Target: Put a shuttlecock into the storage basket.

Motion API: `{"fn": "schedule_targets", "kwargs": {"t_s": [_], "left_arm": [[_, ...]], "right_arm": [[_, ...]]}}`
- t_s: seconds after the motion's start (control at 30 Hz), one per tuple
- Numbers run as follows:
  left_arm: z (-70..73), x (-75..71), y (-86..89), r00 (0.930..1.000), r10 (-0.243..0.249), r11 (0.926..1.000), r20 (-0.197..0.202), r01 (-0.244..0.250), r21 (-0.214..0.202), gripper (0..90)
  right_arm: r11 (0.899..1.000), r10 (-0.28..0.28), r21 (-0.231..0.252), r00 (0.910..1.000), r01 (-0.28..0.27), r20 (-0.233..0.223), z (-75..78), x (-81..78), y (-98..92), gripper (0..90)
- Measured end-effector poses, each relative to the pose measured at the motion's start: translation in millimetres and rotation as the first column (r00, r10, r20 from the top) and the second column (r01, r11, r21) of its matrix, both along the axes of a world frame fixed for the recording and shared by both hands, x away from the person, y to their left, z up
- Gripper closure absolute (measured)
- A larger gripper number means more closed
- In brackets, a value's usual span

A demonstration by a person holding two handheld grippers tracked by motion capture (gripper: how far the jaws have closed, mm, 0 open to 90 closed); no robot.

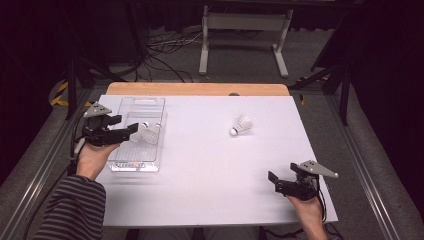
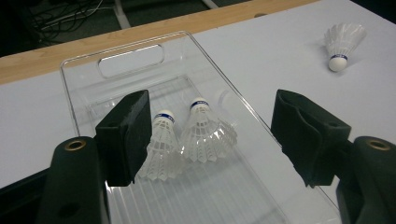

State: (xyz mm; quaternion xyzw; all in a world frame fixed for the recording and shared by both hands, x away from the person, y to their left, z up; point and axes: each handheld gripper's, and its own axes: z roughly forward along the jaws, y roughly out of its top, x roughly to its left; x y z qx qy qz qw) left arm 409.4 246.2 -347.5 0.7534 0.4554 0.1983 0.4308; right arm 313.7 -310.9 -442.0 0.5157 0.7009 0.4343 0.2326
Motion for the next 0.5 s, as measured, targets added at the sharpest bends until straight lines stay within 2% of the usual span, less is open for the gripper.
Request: {"fn": "schedule_targets", "kwargs": {"t_s": [0.23, 0.5], "left_arm": [[-2.8, -7.1, 3.9, 0.9999, -0.004, 1.0000, 0.011, 0.005, -0.003, 29.4], [-4.4, -17.9, 9.7, 0.9994, 0.003, 0.9996, 0.035, -0.002, -0.028, 28.0]], "right_arm": [[1.000, 0.002, 0.000, 1.0000, -0.002, -0.003, -0.2, 0.3, 0.2, 6.1], [1.000, 0.001, 0.000, 1.0000, -0.001, -0.003, -0.2, 0.1, 0.4, 6.2]]}}
